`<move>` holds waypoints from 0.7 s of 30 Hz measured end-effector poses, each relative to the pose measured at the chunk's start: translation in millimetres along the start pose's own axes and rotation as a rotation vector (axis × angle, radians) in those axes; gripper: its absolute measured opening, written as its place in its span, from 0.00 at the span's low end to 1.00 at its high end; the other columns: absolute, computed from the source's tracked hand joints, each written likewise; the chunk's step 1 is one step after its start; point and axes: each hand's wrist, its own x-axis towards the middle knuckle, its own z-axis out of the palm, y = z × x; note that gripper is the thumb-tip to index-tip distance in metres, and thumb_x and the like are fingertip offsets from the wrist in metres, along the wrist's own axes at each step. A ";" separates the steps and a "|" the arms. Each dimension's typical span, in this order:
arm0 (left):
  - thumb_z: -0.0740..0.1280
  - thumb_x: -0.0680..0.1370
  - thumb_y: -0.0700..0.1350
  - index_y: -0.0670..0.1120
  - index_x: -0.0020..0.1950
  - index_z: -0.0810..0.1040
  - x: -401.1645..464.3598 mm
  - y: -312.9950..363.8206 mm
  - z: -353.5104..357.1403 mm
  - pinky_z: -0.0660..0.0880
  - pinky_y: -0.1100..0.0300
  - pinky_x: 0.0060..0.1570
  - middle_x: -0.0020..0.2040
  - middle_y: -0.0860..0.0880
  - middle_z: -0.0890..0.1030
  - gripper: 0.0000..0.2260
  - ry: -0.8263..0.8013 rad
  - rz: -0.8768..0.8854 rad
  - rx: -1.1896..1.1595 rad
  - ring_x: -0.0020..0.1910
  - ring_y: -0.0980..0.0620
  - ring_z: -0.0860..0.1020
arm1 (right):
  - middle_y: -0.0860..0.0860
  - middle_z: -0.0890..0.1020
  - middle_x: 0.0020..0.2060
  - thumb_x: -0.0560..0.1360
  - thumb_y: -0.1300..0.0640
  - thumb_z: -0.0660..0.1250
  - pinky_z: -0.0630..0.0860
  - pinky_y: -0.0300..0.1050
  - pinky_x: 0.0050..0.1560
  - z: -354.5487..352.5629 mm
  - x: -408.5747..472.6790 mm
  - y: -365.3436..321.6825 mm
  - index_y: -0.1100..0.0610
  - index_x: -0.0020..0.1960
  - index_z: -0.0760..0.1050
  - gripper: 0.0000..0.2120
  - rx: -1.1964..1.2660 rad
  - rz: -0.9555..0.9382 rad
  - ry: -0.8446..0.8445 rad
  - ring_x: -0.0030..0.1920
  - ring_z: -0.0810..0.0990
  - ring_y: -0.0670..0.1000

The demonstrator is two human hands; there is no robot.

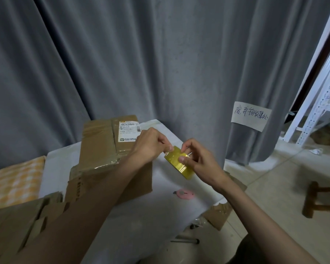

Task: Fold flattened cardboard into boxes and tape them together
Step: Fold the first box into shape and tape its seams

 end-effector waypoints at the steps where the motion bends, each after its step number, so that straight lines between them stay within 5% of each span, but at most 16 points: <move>1: 0.78 0.71 0.47 0.50 0.40 0.87 1.2 0.5 2.1 0.74 0.61 0.42 0.37 0.54 0.85 0.02 0.005 -0.012 0.017 0.39 0.58 0.80 | 0.53 0.76 0.40 0.76 0.63 0.71 0.67 0.42 0.37 0.4 -0.7 0.3 0.56 0.50 0.74 0.07 0.004 -0.003 -0.006 0.34 0.68 0.48; 5: 0.78 0.69 0.51 0.54 0.43 0.87 6.2 4.8 14.5 0.74 0.56 0.49 0.43 0.51 0.85 0.05 0.127 -0.014 0.186 0.49 0.49 0.79 | 0.52 0.75 0.41 0.77 0.64 0.70 0.68 0.41 0.38 3.2 3.2 3.3 0.58 0.51 0.73 0.07 0.075 0.014 0.001 0.36 0.68 0.48; 8: 0.77 0.69 0.54 0.52 0.62 0.81 10.9 0.2 16.7 0.70 0.52 0.59 0.58 0.47 0.81 0.22 0.177 0.053 0.409 0.60 0.44 0.74 | 0.54 0.75 0.41 0.77 0.66 0.69 0.69 0.39 0.36 6.6 12.9 10.4 0.57 0.50 0.72 0.08 -0.048 -0.001 -0.001 0.34 0.68 0.46; 10: 0.76 0.71 0.54 0.50 0.68 0.77 10.2 -7.5 9.5 0.68 0.52 0.61 0.62 0.47 0.80 0.26 0.205 0.077 0.440 0.62 0.43 0.72 | 0.55 0.78 0.42 0.76 0.67 0.68 0.73 0.47 0.40 10.7 20.2 19.6 0.57 0.51 0.71 0.09 -0.240 -0.008 -0.006 0.36 0.72 0.51; 13: 0.74 0.74 0.50 0.50 0.60 0.83 -1.1 -21.2 -10.0 0.70 0.52 0.61 0.58 0.47 0.82 0.15 0.255 0.087 0.350 0.61 0.45 0.74 | 0.58 0.79 0.43 0.74 0.69 0.64 0.74 0.54 0.46 18.5 28.0 36.4 0.59 0.54 0.70 0.11 -0.506 -0.019 -0.032 0.42 0.75 0.61; 17: 0.73 0.75 0.46 0.49 0.49 0.86 -33.9 -48.3 -45.3 0.69 0.64 0.49 0.49 0.51 0.81 0.05 0.336 0.063 0.259 0.52 0.51 0.74 | 0.59 0.78 0.39 0.74 0.68 0.63 0.68 0.50 0.43 31.9 28.6 59.5 0.58 0.60 0.68 0.16 -0.633 0.005 -0.115 0.40 0.73 0.59; 21: 0.74 0.74 0.50 0.51 0.43 0.83 -73.6 -85.7 -76.9 0.70 0.59 0.44 0.47 0.51 0.80 0.04 0.436 -0.069 0.269 0.45 0.53 0.75 | 0.56 0.79 0.52 0.76 0.64 0.65 0.71 0.53 0.56 42.8 29.8 65.1 0.58 0.59 0.74 0.12 -0.795 0.075 -0.098 0.54 0.75 0.60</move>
